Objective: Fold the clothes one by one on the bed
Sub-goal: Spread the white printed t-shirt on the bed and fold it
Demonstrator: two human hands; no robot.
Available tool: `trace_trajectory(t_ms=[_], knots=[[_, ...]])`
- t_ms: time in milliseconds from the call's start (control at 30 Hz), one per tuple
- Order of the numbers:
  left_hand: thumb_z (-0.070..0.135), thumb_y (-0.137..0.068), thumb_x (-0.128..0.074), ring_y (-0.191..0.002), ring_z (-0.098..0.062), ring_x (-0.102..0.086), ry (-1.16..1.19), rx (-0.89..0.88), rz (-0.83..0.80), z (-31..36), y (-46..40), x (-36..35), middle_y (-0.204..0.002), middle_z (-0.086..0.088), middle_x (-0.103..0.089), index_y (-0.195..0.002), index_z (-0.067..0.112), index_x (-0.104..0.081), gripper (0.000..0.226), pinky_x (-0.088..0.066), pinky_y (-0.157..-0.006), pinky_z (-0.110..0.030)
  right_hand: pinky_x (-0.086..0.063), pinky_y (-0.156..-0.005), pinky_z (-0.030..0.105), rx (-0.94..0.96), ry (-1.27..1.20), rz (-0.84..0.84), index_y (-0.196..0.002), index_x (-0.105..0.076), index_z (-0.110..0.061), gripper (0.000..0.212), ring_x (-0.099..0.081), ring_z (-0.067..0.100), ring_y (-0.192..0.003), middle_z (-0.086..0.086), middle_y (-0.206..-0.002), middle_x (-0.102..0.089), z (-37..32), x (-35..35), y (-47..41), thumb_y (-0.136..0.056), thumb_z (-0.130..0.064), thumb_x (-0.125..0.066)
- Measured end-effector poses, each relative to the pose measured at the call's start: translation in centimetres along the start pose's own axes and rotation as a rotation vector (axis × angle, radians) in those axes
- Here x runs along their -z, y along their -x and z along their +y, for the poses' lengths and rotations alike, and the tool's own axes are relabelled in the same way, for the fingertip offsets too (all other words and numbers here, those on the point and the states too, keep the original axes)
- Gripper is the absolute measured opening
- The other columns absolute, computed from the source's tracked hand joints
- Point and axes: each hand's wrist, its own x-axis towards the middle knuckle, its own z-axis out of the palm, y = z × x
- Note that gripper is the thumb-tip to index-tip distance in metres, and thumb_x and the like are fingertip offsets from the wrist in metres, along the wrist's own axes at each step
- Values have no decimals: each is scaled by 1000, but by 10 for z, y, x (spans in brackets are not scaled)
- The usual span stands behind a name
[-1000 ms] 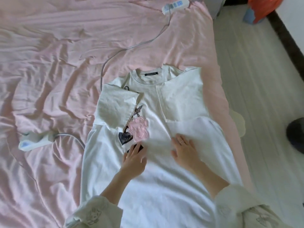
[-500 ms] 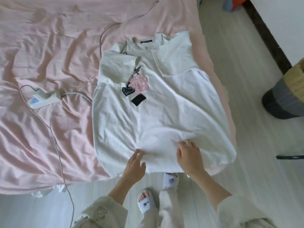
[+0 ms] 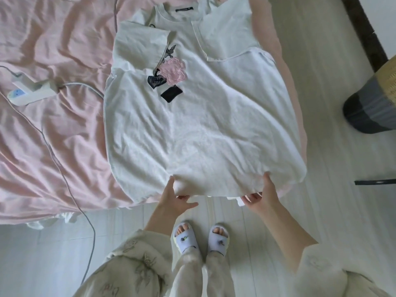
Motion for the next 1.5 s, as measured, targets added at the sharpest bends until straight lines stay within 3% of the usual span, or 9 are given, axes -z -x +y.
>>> trace_trajectory(t_ms=[267, 500, 767, 833, 900, 1000, 1167, 1333, 1500], knots=[[29, -90, -57, -102, -28, -59, 212, -110, -59, 2, 15, -4, -112, -15, -60, -121, 4, -49, 41, -48, -91, -37, -53, -77, 33, 23, 22, 57, -113, -53, -12, 52, -56, 17, -74, 4, -81, -55, -9, 7, 3, -81, -50, -65], [17, -86, -45, -85, -26, -59, 1, -188, -183, 43, 56, -37, -91, -13, -62, -98, 2, -58, 23, -47, -71, -34, -50, -83, 31, 125, -61, 189, -128, -49, -16, 51, -57, 20, -102, 1, -116, -59, -22, -14, 8, -85, -41, -63], [7, -74, -52, -60, -18, -64, 411, -280, -169, 55, 102, -42, -58, -4, -63, -78, 9, -56, 6, -48, -89, -26, -55, -68, 29, 152, -181, 56, -108, -58, -20, 19, -63, 17, -82, -2, -83, -68, -66, -18, 27, -91, -26, -53], [10, -79, -54, -77, -15, -62, 589, -270, -53, 56, 107, -34, -69, -1, -61, -75, 11, -52, 5, -48, -84, -22, -49, -44, 21, 147, -166, 81, -84, -54, -19, 7, -58, 13, -60, -2, -53, -62, -79, -19, 41, -89, -23, -52], [12, -79, -56, -95, -14, -61, 676, -241, -26, 60, 107, -28, -90, 2, -60, -82, 12, -52, 5, -47, -86, -21, -49, -57, 24, 203, -82, 120, -70, -41, -23, 17, -56, 17, -62, 1, -62, -57, -86, -22, 45, -83, -26, -51], [7, -65, -57, -79, -16, -62, 679, -267, -142, 72, 121, -35, -85, 0, -62, -85, 10, -55, 21, -50, -70, -24, -48, -86, 32, 232, -88, 209, -76, -41, -23, 13, -59, 21, -85, -2, -87, -56, -103, -29, 61, -80, -28, -52], [10, -77, -61, -55, -6, -52, 655, -365, -254, 103, 146, -64, -79, 7, -52, -86, 13, -54, 12, -49, -65, -13, -43, -84, 34, 389, 37, 224, -108, -52, -20, 21, -55, 27, -106, 0, -105, -53, -144, -58, 106, -91, -31, -47], [18, -91, -51, -64, -7, -56, 446, -571, -219, 144, 181, -113, -73, 4, -56, -77, 16, -55, 14, -46, -58, -19, -45, -43, 16, 442, -214, -48, -90, -48, -16, 9, -48, 10, -61, -1, -73, -47, -195, -118, 126, -93, -23, -43], [13, -89, -57, -65, -12, -64, 364, -634, -248, 205, 178, -156, -70, 0, -66, -82, 11, -61, 8, -55, -55, -21, -52, -62, 21, 481, -225, -174, -111, -47, -5, 25, -60, 12, -68, 4, -81, -58, -226, -186, 133, -97, -23, -38]])
